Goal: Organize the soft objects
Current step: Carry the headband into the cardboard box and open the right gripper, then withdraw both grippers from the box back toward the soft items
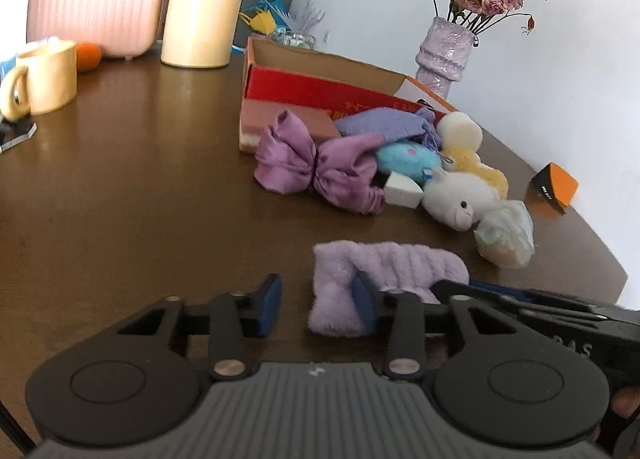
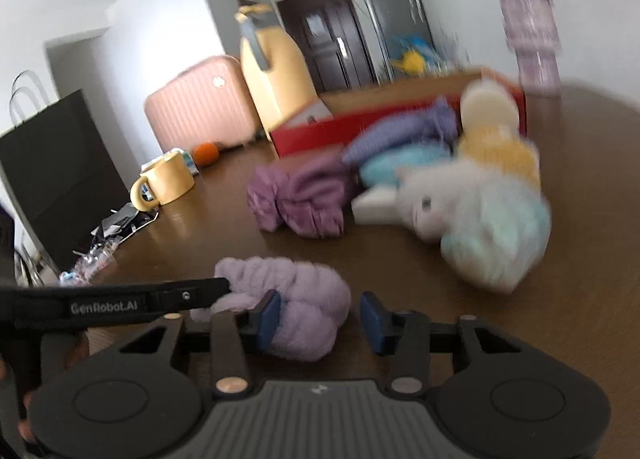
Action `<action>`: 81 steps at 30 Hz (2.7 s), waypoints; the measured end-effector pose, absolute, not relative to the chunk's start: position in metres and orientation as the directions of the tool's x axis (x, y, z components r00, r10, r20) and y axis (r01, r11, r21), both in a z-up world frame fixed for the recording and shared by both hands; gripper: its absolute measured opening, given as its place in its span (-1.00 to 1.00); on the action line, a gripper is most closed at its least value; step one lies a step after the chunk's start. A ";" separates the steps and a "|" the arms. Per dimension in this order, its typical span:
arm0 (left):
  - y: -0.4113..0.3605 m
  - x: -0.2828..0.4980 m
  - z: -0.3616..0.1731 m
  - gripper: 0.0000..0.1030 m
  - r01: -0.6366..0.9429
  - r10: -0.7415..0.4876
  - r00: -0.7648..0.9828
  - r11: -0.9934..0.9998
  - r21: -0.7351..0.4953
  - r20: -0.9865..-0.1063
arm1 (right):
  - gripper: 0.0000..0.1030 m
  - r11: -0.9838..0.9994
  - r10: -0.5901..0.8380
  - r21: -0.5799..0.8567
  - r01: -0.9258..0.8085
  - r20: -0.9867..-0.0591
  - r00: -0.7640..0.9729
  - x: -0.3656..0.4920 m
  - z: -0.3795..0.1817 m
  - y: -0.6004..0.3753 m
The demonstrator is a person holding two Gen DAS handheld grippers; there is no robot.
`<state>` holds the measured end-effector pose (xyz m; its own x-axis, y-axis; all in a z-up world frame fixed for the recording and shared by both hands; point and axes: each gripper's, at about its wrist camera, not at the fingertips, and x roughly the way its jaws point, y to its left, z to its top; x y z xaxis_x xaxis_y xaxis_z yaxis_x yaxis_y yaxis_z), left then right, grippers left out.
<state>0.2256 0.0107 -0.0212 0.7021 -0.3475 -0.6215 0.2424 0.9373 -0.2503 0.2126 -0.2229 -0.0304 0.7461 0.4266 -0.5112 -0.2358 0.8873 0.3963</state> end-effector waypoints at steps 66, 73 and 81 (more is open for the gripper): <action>-0.027 0.483 0.128 0.16 0.136 -0.060 0.867 0.983 0.119 -0.494 | 0.18 0.981 0.158 0.183 -0.062 -0.580 0.799 0.511 0.125 -0.331; -0.025 0.389 0.138 0.72 0.117 -0.070 0.927 0.988 0.105 -0.369 | 0.57 0.988 0.142 0.110 -0.106 -0.418 0.897 0.400 0.140 -0.335; -0.037 0.283 0.112 1.00 0.066 -0.031 0.975 0.986 0.151 -0.222 | 0.97 0.982 0.189 0.069 -0.178 -0.228 0.955 0.273 0.106 -0.331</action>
<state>0.2830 -0.0372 0.1118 0.9745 -0.0310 -0.2221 0.0658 0.9863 0.1511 0.2734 -0.3313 0.1065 0.9551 0.1891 -0.2280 -0.1780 0.9816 0.0687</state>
